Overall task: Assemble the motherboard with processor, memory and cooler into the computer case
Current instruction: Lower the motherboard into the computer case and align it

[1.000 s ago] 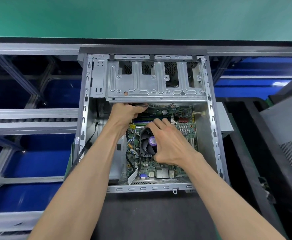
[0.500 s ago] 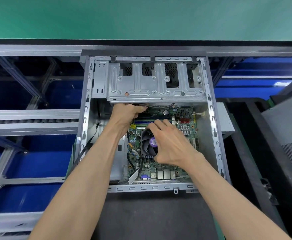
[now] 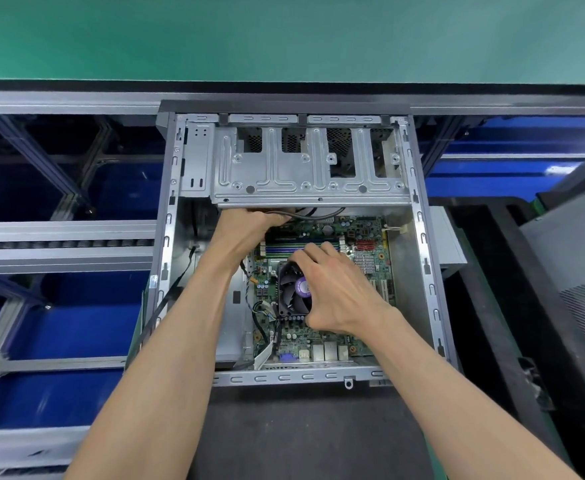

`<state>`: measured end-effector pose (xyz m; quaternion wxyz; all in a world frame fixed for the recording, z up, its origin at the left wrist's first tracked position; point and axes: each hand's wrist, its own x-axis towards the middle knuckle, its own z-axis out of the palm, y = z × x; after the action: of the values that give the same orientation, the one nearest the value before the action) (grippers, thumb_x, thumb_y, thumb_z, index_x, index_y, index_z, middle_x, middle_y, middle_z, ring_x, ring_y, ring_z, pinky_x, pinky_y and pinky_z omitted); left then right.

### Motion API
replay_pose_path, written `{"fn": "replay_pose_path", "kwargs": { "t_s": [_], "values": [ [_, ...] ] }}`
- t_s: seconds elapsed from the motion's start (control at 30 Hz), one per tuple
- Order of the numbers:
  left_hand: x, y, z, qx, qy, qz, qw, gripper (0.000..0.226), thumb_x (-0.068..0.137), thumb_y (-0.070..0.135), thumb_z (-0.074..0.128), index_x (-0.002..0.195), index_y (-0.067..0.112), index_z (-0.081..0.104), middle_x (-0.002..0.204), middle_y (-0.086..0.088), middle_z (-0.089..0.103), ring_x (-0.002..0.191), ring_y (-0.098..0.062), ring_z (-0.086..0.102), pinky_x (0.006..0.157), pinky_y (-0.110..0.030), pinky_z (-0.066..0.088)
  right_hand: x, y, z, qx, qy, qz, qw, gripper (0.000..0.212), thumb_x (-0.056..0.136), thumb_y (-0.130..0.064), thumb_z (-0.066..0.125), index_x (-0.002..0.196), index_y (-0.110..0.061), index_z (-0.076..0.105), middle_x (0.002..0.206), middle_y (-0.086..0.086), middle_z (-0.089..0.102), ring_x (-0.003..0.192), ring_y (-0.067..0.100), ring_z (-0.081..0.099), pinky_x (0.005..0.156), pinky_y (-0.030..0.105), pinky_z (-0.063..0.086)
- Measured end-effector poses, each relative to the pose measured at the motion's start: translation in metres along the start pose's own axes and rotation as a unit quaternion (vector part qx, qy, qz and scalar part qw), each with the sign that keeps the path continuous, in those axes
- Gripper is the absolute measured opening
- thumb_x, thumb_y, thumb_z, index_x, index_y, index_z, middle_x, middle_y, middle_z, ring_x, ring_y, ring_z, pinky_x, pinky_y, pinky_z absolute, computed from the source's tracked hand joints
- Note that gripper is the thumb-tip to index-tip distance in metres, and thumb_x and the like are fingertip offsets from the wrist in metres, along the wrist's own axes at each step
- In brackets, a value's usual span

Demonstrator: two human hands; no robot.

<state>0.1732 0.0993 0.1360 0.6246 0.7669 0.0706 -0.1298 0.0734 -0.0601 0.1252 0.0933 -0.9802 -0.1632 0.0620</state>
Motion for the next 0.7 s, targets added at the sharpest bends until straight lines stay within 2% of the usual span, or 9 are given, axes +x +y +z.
{"fn": "replay_pose_path", "kwargs": {
  "t_s": [0.17,0.23,0.37,0.57,0.7],
  "values": [
    [0.005,0.0,0.0,0.002,0.006,-0.023,1.0,0.04,0.053,0.036,0.08,0.085,0.013,0.074,0.047,0.017,0.05,0.047,-0.004,0.04,0.051,-0.022,0.035,0.005,0.004,-0.002,0.025,-0.01,-0.002,1.0,0.071,0.059,-0.015,0.072,0.126,-0.01,0.049,0.111,0.004,0.051,0.094,0.016,0.033,0.074,0.032,0.041],
    [0.007,0.0,0.001,-0.014,0.001,-0.026,1.0,0.035,0.054,0.034,0.08,0.083,0.017,0.072,0.05,0.018,0.051,0.046,-0.002,0.041,0.051,-0.021,0.035,0.006,0.004,-0.002,0.022,-0.015,-0.001,1.0,0.072,0.059,-0.016,0.074,0.126,-0.01,0.049,0.112,0.003,0.051,0.094,0.016,0.033,0.072,0.032,0.041],
    [0.008,0.001,0.002,-0.021,-0.005,-0.033,0.999,0.025,0.055,0.03,0.078,0.072,0.021,0.064,0.042,0.018,0.044,0.035,-0.002,0.038,0.048,-0.02,0.033,0.008,0.002,-0.002,0.004,-0.02,0.005,1.0,0.069,0.059,-0.018,0.075,0.122,-0.012,0.048,0.112,0.002,0.05,0.099,0.02,0.042,0.068,0.038,0.051],
    [0.01,-0.001,0.002,-0.026,0.005,-0.035,0.999,0.034,0.052,0.03,0.077,0.084,0.017,0.074,0.05,0.02,0.052,0.038,0.0,0.041,0.048,-0.019,0.035,0.007,0.002,0.001,-0.012,-0.013,0.001,1.0,0.071,0.058,-0.02,0.074,0.124,-0.012,0.047,0.112,0.001,0.05,0.101,0.021,0.044,0.06,0.034,0.045],
    [0.015,-0.005,0.003,-0.028,0.007,-0.035,0.999,0.037,0.052,0.03,0.078,0.087,0.018,0.076,0.064,0.017,0.061,0.049,-0.001,0.046,0.054,-0.021,0.038,0.01,0.003,0.0,0.026,-0.023,0.008,0.999,0.072,0.06,-0.013,0.072,0.127,-0.011,0.047,0.106,-0.002,0.045,0.096,0.017,0.035,0.07,0.039,0.051]
  ]
}}
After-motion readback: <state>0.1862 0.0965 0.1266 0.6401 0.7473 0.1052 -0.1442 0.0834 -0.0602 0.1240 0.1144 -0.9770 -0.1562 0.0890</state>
